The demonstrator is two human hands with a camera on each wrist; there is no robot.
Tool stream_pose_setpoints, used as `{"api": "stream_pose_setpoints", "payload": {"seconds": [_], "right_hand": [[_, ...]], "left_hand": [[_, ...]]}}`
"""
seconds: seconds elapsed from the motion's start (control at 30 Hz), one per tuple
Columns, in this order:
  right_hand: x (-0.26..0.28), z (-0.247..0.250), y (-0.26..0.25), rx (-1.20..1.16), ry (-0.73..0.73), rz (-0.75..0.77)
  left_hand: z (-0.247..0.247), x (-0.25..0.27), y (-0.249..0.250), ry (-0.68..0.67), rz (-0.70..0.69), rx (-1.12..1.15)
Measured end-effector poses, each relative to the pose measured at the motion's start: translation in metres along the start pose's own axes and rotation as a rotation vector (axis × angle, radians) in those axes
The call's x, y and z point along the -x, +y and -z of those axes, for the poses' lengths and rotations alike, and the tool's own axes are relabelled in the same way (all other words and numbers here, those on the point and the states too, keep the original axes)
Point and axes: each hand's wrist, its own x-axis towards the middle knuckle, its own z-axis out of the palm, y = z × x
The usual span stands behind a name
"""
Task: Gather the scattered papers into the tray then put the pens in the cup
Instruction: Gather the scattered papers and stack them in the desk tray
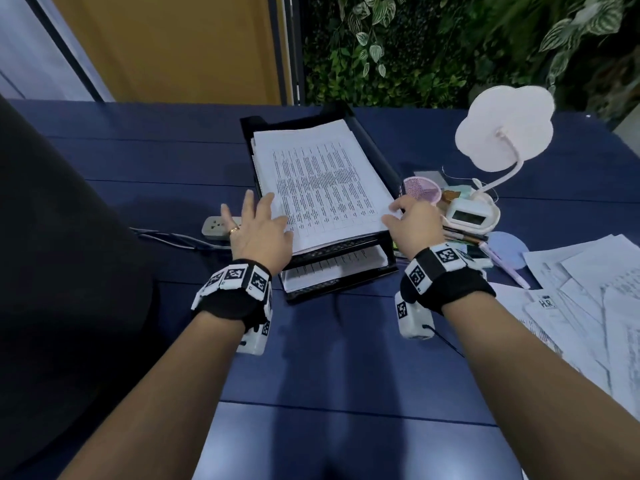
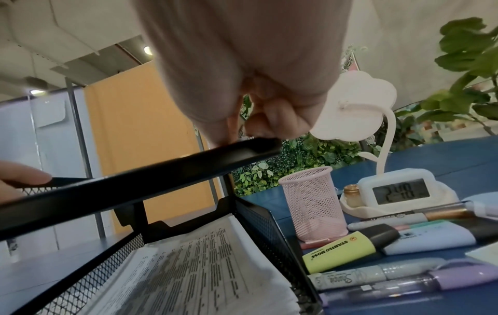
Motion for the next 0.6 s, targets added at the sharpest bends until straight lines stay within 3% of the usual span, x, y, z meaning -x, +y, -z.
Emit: {"api": "stream_pose_setpoints", "payload": {"seconds": [0.13, 0.37, 0.6], "right_hand": [[0.007, -0.001, 0.001, 0.123, -0.001, 0.03], [0.028, 0.014, 0.017, -0.008, -0.026, 0.021], [0.062, 0.033, 0.067, -0.001, -0.064, -0.025]], "left_hand": [[0.001, 0.0, 0.002, 0.003, 0.006, -0.019], [0.002, 0.012, 0.018, 0.045, 0.101, 0.109], [-0.01, 0.05, 0.056, 0.02, 0.158, 0.162]]}}
